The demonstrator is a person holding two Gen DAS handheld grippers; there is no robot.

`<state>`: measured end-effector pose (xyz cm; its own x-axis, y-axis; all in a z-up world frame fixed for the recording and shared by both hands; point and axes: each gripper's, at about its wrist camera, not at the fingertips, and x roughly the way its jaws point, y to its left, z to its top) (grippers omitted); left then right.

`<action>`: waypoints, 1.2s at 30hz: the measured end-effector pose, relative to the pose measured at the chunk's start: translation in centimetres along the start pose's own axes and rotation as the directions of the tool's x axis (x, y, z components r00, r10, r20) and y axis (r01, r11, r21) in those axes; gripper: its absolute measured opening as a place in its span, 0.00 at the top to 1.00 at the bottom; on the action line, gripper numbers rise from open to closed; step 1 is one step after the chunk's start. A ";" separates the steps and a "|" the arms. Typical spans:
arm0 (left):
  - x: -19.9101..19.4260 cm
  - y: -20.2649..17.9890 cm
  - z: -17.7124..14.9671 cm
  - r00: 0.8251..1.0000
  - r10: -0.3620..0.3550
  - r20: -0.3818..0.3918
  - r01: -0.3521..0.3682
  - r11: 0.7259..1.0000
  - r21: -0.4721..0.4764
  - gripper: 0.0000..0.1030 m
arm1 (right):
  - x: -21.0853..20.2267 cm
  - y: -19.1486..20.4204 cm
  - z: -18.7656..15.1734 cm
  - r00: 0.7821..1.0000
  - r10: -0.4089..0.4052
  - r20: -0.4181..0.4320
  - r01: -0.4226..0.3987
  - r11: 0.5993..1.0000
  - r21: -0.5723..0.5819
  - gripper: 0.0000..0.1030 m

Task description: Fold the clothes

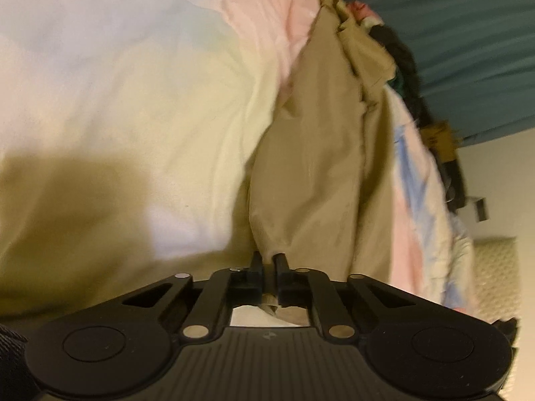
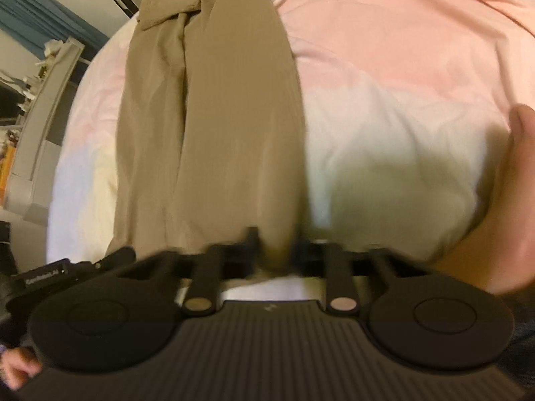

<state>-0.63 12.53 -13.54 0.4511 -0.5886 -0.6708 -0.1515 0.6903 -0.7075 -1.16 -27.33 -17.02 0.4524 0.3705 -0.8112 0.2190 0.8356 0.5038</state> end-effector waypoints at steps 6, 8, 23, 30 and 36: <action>-5.3 -2.6 1.2 0.978 -0.193 0.081 0.193 0.981 -0.003 0.95 | -6.9 1.5 1.6 0.972 0.184 0.146 -0.180 0.983 -0.038 0.88; -7.6 -4.6 1.8 0.963 -0.246 0.114 0.244 0.969 0.029 0.95 | -9.3 2.9 2.8 0.950 0.245 0.194 -0.238 0.970 -0.057 0.89; -16.9 -2.2 -9.3 0.910 -0.363 0.199 0.357 0.932 0.067 0.95 | -17.3 0.8 -5.2 0.867 0.418 0.271 -0.384 0.908 -0.171 0.89; -14.9 -4.0 -5.6 0.918 -0.331 0.217 0.323 0.944 0.075 0.95 | -14.8 1.3 -1.8 0.859 0.407 0.310 -0.394 0.913 -0.106 0.89; -11.6 -8.4 2.3 0.917 -0.254 0.307 0.215 0.964 0.153 0.95 | -10.4 4.2 5.8 0.849 0.378 0.368 -0.380 0.922 -0.072 0.89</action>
<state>-2.60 14.57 0.68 0.7221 -0.5859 -0.3679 0.0859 0.6035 -0.7927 0.01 -30.06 -4.74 0.7852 0.4817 -0.3891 -0.0320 0.6591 0.7514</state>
